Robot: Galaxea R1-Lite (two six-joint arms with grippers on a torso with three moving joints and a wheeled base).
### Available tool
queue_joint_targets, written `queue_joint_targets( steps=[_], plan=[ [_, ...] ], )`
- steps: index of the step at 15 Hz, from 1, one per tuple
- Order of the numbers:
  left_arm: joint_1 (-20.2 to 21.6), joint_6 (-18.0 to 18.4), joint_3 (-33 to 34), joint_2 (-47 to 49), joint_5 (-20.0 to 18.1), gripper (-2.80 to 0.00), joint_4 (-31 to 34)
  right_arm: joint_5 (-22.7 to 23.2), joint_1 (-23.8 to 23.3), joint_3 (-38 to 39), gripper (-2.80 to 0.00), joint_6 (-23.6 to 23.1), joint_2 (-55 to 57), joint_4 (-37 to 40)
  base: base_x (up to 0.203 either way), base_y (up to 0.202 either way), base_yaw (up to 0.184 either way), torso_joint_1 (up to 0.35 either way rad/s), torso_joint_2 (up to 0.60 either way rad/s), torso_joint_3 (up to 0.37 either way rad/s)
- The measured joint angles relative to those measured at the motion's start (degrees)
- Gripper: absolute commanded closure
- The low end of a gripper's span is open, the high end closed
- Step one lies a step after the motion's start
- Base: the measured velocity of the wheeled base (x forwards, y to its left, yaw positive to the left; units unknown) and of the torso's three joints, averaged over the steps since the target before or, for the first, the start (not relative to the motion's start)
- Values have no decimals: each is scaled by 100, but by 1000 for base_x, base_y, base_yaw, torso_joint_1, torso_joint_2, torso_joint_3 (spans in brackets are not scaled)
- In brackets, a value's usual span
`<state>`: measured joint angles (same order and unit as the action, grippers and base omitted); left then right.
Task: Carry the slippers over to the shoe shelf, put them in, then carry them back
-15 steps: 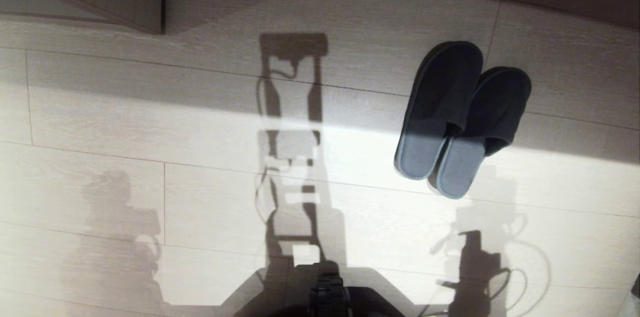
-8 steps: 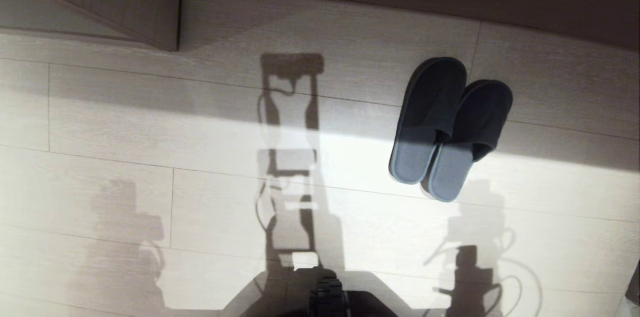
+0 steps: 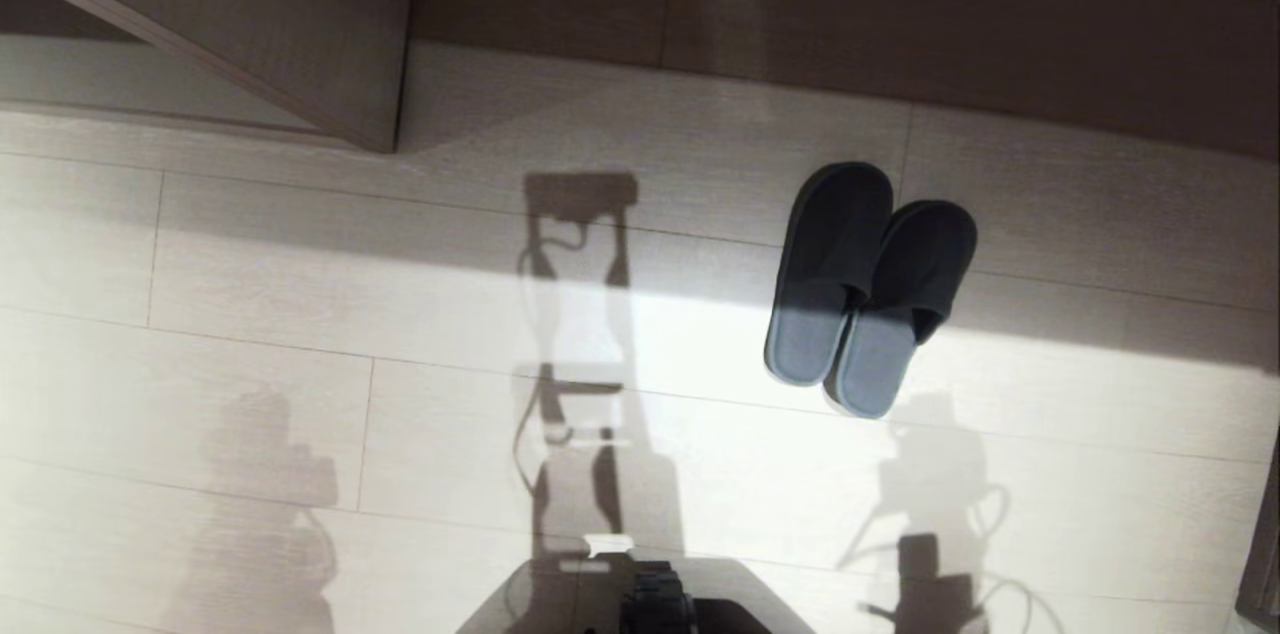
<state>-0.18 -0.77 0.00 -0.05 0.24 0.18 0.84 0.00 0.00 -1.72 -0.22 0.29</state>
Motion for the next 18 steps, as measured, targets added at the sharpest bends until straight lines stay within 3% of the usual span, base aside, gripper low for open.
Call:
queue_joint_targets(
  steps=[18],
  plan=[
    [0,-17,0,-2,-2,0,2,1,0,0,0,-1,9,0,0,0,0,3,3,201]
  ],
)
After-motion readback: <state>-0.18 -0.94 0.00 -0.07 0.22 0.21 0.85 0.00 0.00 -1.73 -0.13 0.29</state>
